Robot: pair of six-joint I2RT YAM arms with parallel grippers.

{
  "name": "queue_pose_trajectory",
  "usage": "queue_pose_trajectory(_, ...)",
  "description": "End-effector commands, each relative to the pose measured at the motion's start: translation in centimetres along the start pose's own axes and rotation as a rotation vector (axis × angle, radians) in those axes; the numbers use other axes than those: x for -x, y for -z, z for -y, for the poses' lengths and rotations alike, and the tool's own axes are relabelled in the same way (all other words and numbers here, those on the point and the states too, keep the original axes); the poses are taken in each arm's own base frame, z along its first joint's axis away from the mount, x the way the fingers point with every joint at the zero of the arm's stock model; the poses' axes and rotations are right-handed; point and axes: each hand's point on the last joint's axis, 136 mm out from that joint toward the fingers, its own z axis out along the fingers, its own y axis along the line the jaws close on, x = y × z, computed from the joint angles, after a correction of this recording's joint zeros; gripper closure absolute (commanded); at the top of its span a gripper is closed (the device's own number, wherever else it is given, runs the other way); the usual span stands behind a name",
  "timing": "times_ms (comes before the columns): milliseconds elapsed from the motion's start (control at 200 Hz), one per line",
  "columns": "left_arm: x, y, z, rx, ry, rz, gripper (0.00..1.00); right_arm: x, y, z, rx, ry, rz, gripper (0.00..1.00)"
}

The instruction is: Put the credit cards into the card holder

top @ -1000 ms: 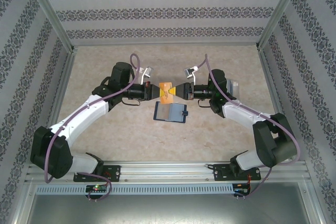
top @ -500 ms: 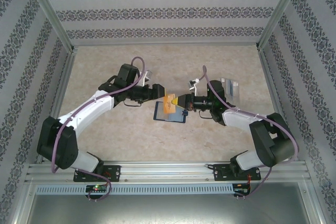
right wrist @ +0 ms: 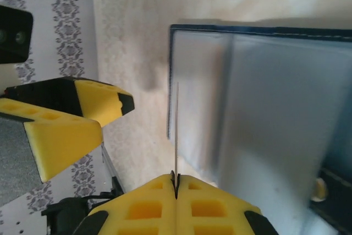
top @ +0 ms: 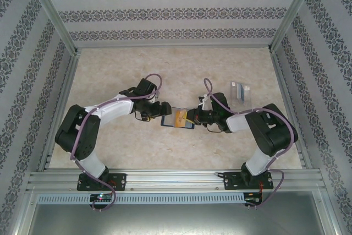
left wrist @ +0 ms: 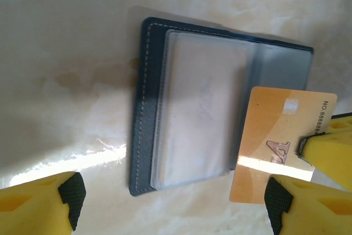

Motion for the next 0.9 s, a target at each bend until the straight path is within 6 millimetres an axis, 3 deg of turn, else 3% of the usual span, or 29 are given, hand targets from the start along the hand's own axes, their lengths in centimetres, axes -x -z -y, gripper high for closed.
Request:
queue_pose_trajectory(0,0.2,-0.9,-0.4,0.042,0.027,-0.021,0.14,1.0,-0.4,-0.1,0.004,0.046,0.025,1.00)
queue_pose_trajectory(220,0.0,-2.0,-1.3,0.095,0.041,-0.062,0.17,1.6,-0.4,0.3,-0.007,0.045,0.031,1.00)
queue_pose_trajectory(450,-0.1,-3.1,-2.2,0.159,0.068,-0.107,0.37,2.4,-0.2,0.5,0.007,0.022,0.039,1.00)
queue_pose_trajectory(899,-0.3,-3.7,-2.0,0.169,0.080,-0.129,0.41,2.4,-0.4,1.1,-0.007,0.037,0.035,1.00)
